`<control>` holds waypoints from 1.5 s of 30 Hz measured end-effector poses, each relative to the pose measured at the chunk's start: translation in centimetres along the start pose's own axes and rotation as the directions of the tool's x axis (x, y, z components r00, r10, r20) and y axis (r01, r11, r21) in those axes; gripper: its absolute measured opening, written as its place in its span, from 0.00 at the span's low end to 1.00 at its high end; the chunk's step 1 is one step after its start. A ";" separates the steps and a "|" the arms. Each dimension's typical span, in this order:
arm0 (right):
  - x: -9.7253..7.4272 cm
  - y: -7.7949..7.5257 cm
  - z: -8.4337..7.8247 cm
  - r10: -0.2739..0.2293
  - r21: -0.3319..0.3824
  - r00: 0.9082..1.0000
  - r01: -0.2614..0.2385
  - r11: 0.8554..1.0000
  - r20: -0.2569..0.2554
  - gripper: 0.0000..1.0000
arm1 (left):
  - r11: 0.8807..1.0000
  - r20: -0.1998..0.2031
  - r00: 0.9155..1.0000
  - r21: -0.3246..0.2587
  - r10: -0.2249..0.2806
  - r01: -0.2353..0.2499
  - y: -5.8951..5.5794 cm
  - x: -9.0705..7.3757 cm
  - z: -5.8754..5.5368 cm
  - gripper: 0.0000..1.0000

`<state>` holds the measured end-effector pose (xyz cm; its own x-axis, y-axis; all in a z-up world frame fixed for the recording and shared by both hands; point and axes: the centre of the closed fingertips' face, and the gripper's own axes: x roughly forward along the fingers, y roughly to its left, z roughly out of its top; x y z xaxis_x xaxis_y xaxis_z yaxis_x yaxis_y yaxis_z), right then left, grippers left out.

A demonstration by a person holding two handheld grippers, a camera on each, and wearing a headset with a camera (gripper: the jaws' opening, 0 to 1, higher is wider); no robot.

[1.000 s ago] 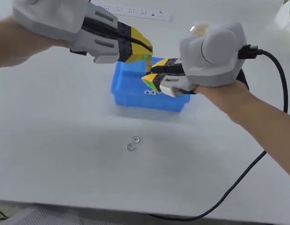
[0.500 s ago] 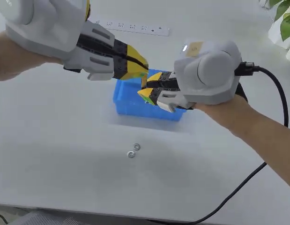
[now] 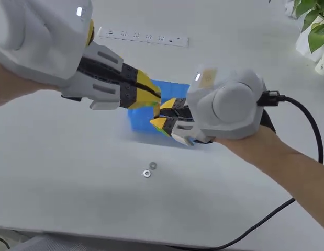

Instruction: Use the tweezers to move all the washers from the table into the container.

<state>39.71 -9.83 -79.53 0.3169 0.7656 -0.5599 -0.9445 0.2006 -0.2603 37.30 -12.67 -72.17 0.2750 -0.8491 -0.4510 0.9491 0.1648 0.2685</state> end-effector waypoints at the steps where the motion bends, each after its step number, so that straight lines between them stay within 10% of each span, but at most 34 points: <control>1: 0.0 0.3 -0.1 0.004 0.003 1.000 -0.004 1.000 0.000 0.12 | 1.000 0.001 1.000 -0.005 0.001 -0.001 -0.2 0.0 -0.1 0.04; 27: 0.5 6.0 -3.8 0.103 0.077 0.994 -0.101 0.992 -0.024 0.12 | 0.988 0.025 0.999 -0.146 -0.045 0.048 -5.3 1.6 -2.7 0.05; 45: 1.3 6.2 -5.2 0.136 0.142 0.990 -0.130 0.981 -0.033 0.12 | 0.979 0.020 0.998 -0.195 -0.054 0.057 -5.1 2.4 -3.9 0.05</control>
<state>34.73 -10.79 -85.98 0.1879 0.7652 -0.6158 -0.9804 0.1837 -0.0709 33.70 -13.59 -77.99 0.2204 -0.8664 -0.4481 0.9749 0.2109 0.0717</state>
